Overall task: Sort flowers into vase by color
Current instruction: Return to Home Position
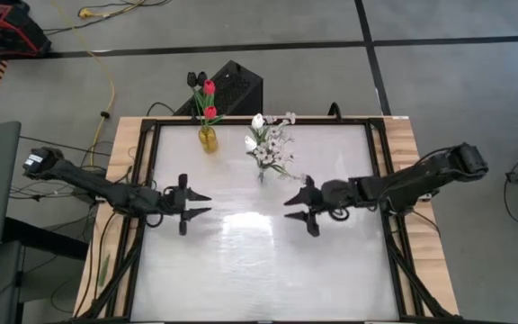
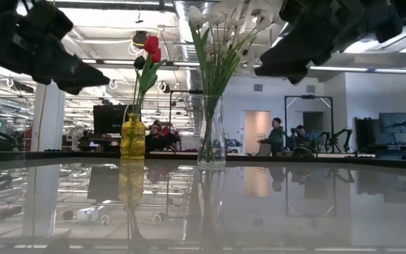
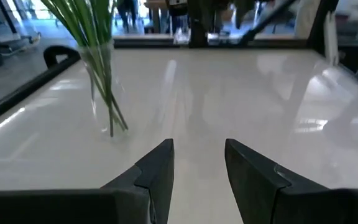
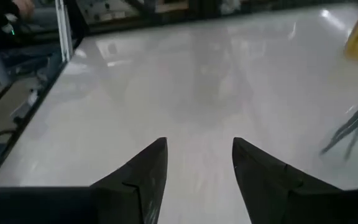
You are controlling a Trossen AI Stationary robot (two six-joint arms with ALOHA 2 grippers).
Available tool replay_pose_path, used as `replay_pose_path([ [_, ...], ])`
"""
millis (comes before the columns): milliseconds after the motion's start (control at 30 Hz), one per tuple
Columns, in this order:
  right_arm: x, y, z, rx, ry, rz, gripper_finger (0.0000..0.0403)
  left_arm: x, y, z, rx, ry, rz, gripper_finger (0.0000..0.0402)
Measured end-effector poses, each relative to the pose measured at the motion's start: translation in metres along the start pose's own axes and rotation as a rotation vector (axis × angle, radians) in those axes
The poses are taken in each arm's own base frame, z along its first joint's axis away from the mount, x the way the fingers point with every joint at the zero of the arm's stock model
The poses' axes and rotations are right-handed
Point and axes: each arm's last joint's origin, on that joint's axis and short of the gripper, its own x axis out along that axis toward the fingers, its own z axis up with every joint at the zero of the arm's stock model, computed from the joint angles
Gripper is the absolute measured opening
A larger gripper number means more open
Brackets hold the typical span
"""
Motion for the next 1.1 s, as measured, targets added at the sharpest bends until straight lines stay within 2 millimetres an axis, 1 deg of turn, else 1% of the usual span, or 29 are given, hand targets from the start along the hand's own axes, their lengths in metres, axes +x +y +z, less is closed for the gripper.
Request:
replay_pose_path([
  [67,-0.007,-0.005,0.007,-0.023,-0.031,-0.012,0.0201,-0.006,0.003,0.002,-0.016,-0.037,-0.003,0.0133],
  [167,-0.014,-0.011,0.011,-0.040,-0.038,-0.035,0.0190,-0.015,0.006,0.003,-0.042,-0.096,-0.001,0.0133],
  [267,-0.021,-0.015,0.010,-0.035,-0.009,-0.053,0.0180,-0.021,0.009,0.004,-0.067,-0.126,-0.003,0.0133],
  [367,-0.026,-0.015,0.008,-0.035,0.024,-0.056,0.0172,-0.028,0.011,0.006,-0.107,-0.148,-0.007,0.0133],
  [500,-0.030,-0.013,0.008,-0.049,0.022,-0.049,0.0160,-0.035,0.015,0.008,-0.144,-0.177,-0.012,0.0133],
  [600,-0.033,-0.016,-0.002,-0.050,-0.017,-0.047,0.0151,-0.041,0.017,0.010,-0.169,-0.208,-0.016,0.0133],
  [733,-0.039,-0.026,-0.027,-0.029,-0.089,-0.055,0.0140,-0.047,0.019,0.012,-0.199,-0.239,-0.019,0.0133],
  [800,-0.043,-0.032,-0.036,0.002,-0.128,-0.065,0.0134,-0.049,0.021,0.012,-0.203,-0.251,-0.011,0.0133],
  [933,-0.054,-0.041,-0.045,0.047,-0.201,-0.084,0.0125,-0.054,0.023,0.013,-0.172,-0.275,0.008,0.0133],
  [1100,-0.066,-0.044,-0.051,0.047,-0.262,-0.086,0.0115,-0.056,0.024,0.014,-0.155,-0.292,0.007,0.0133],
])
